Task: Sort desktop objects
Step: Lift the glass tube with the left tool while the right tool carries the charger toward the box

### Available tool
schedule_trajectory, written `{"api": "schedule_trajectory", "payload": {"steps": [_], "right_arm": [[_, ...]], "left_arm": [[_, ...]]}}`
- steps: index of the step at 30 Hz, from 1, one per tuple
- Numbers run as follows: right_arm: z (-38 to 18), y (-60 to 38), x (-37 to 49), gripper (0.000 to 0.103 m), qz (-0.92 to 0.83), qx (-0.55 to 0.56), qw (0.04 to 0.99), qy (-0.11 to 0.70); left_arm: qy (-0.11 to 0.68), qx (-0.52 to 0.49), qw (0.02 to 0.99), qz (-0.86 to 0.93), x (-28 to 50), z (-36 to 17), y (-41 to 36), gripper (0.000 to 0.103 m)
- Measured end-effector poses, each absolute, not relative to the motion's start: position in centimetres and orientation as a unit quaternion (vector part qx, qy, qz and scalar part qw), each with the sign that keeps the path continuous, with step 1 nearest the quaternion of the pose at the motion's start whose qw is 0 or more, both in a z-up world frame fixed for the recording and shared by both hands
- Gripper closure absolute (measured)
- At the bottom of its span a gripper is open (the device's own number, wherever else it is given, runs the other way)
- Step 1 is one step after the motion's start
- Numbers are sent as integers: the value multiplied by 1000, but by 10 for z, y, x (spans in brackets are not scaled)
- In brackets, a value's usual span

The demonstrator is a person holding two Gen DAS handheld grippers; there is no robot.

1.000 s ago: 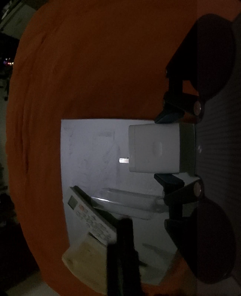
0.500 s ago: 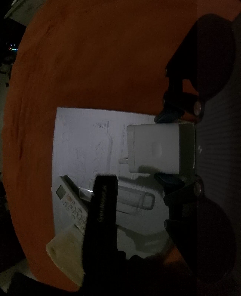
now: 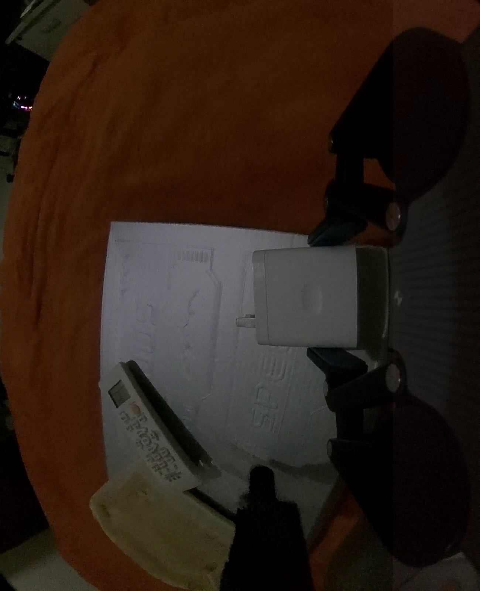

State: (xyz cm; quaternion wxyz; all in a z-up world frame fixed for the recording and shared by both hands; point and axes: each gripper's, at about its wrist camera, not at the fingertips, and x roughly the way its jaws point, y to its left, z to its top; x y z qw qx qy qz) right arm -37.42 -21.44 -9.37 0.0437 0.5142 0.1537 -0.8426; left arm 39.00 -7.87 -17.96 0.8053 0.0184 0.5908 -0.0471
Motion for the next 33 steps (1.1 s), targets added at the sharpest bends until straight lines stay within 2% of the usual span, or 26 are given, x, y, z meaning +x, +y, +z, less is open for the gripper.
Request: {"api": "schedule_trajectory", "payload": {"steps": [7, 9, 11, 18, 21, 23, 25, 26, 33], "right_arm": [[-102, -232, -383, 43, -838, 523, 32, 151], [-104, -234, -385, 42, -833, 532, 25, 151], [-102, -235, -388, 42, -829, 540, 17, 145], [-90, -236, -398, 39, -830, 544, 18, 123], [-91, -238, -399, 39, -828, 546, 20, 129], [-95, -237, -399, 39, -826, 547, 19, 134], [-100, -237, -397, 40, -824, 548, 18, 147], [-102, -237, -395, 43, -823, 545, 21, 158], [-96, -239, -384, 44, -828, 534, 33, 166]], "left_arm": [[592, 14, 803, -62, 381, -188, -65, 77], [592, 15, 803, -65, 383, -188, -67, 72], [591, 15, 804, -67, 386, -188, -69, 48], [596, 15, 800, -64, 399, -191, -75, 48], [604, 13, 794, -63, 400, -193, -73, 54], [610, 12, 790, -62, 400, -195, -71, 72], [610, 16, 790, -58, 400, -194, -69, 79], [609, 17, 791, -57, 399, -192, -68, 79], [587, 3, 808, -59, 395, -174, -62, 79]]}}
